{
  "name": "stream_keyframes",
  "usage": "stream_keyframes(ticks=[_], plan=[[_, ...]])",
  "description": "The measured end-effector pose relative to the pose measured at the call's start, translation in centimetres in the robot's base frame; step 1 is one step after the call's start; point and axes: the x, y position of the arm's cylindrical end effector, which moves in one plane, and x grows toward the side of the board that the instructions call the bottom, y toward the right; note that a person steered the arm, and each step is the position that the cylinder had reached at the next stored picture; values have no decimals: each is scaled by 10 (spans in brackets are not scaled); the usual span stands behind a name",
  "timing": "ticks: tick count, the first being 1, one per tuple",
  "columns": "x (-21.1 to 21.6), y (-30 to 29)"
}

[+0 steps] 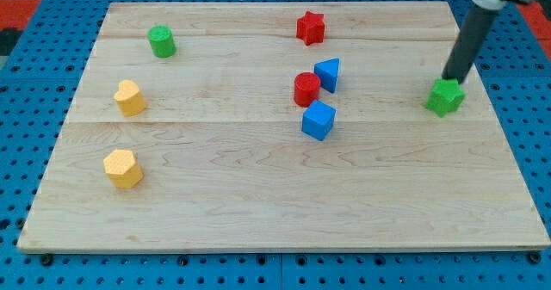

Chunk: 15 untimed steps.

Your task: Move the green circle close to the green star

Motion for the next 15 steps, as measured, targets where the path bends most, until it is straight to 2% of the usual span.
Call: stream_keyframes(ticks=[1,2,3,4,6,7,9,10,11,14,15], plan=[[5,-31],[-24,-17],[-101,-19],[-121,-81],[-127,-218],[-127,-253],[-95,-377],[-30,-471],[-106,-498],[-90,-201],[-106,-246]])
